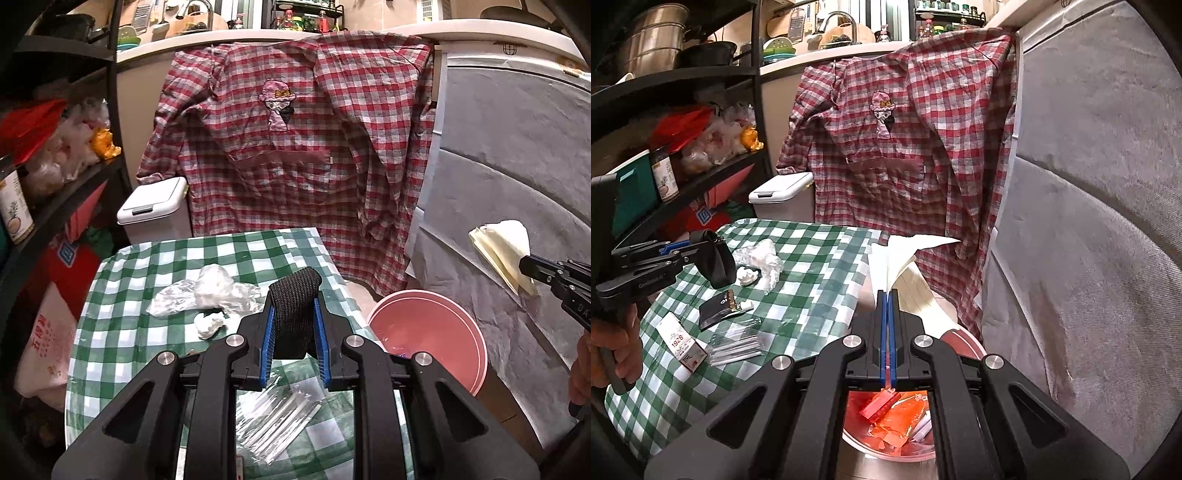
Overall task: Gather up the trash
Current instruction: 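Carry the black strap and white tissue over the pink bucket and open both tools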
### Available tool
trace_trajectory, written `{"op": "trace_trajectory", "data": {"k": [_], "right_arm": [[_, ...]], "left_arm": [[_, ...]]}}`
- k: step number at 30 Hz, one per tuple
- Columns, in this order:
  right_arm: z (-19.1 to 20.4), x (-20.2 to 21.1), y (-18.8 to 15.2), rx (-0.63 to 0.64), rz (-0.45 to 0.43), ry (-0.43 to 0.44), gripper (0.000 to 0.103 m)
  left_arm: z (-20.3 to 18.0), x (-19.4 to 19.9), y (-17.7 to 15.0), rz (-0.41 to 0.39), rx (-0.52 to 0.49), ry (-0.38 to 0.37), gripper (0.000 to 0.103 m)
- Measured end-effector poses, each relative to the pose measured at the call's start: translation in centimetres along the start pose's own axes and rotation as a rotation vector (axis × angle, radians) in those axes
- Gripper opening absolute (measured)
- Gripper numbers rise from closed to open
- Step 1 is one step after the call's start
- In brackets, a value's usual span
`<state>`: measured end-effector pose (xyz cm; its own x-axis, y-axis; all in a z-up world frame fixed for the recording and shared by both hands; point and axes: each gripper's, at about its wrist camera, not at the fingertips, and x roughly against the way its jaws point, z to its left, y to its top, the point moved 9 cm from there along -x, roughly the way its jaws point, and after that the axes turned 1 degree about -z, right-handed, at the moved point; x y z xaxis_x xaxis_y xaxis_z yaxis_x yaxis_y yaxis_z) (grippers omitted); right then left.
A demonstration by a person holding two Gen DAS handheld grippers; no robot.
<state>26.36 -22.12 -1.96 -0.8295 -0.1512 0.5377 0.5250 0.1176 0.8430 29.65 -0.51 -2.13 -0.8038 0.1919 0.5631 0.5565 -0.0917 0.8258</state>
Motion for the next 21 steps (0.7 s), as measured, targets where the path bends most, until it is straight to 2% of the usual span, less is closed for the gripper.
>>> {"op": "trace_trajectory", "data": {"k": [12, 21], "right_arm": [[-1.0, -0.9, -0.2, 0.007, 0.006, -0.021, 0.001], [-1.5, -1.0, -0.4, 0.02, 0.009, -0.04, 0.001]], "left_arm": [[-2.6, -1.5, -0.2, 0.008, -0.049, -0.034, 0.019], [-5.9, -2.6, -0.5, 0.017, -0.099, -0.091, 0.019]]}}
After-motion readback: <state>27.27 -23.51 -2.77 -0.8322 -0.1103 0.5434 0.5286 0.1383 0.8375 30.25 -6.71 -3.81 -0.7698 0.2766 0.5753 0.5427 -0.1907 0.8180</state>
